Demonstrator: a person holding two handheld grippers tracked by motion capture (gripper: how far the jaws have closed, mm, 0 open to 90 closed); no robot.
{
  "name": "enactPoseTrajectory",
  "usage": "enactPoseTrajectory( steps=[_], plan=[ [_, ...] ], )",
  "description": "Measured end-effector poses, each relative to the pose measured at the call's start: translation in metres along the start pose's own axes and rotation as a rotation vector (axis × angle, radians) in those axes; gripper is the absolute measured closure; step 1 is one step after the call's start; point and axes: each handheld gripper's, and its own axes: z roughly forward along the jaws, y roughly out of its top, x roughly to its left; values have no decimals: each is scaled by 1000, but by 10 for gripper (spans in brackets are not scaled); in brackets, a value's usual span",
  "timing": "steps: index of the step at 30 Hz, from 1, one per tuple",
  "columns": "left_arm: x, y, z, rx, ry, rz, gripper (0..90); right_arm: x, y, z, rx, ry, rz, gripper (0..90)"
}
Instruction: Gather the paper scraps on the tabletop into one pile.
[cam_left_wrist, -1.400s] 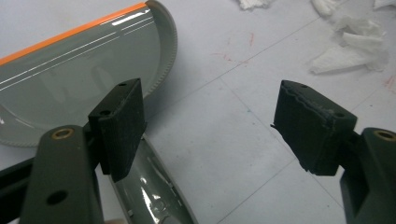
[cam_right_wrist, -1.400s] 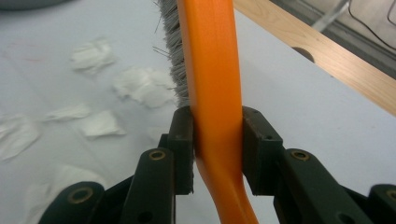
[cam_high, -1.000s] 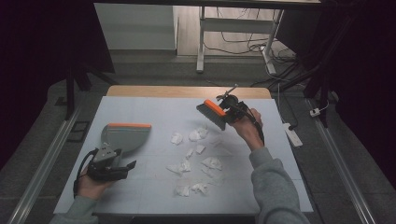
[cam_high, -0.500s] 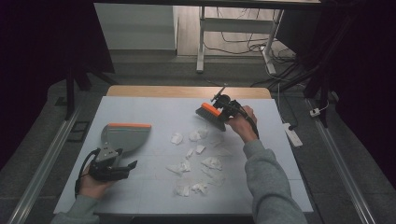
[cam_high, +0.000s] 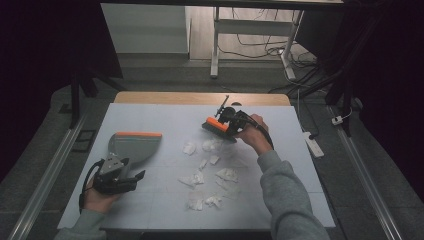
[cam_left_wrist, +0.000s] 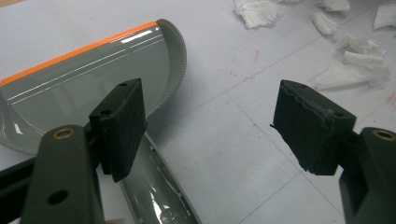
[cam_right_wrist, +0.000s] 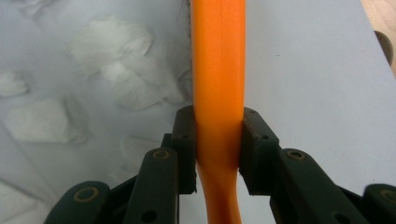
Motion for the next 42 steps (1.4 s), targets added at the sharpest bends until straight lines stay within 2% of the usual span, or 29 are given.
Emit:
enactPoseTrajectory(
  steps=[2, 6, 10, 12, 15, 17, 23, 26, 29, 32, 35, 37, 40, 42],
  plan=[
    [-1, 0, 0, 3, 1, 4, 267, 4, -3, -2, -10, 11, -1, 701],
    [-2, 0, 1, 7, -2, 9, 267, 11, -9, -6, -14, 45, -42, 702],
    [-1, 0, 1, 6, 0, 4, 267, 19, -16, -11, -30, 103, -88, 702],
    [-1, 0, 1, 4, 3, 2, 267, 25, -21, -14, -25, 110, -112, 703],
    [-2, 0, 1, 6, 2, 4, 267, 31, -28, -19, -62, 143, -98, 702],
    [-2, 0, 1, 8, 1, 8, 267, 31, -32, -25, -103, 149, -73, 701],
    [-2, 0, 0, 3, 2, 3, 267, 19, -39, -42, -217, 81, 40, 701],
    [-1, -1, 1, 4, 3, 1, 267, 12, -42, -48, -277, 65, 89, 700],
    [-1, -1, 1, 2, 2, 0, 267, 9, -40, -48, -301, 52, 113, 701],
    [-1, -1, 1, 4, 3, 1, 267, 10, -32, -43, -293, 50, 108, 700],
    [0, -1, 1, 5, 1, -1, 267, 12, -20, -38, -274, 23, 91, 701],
    [0, -1, 1, 6, 2, -3, 267, 12, -9, -34, -242, -8, 71, 700],
    [1, -2, 1, 3, 1, -6, 267, 8, 4, -20, -167, -58, 45, 701],
    [1, -2, 0, 3, 2, -4, 267, 4, 8, -10, -127, -65, 32, 701]
  ],
)
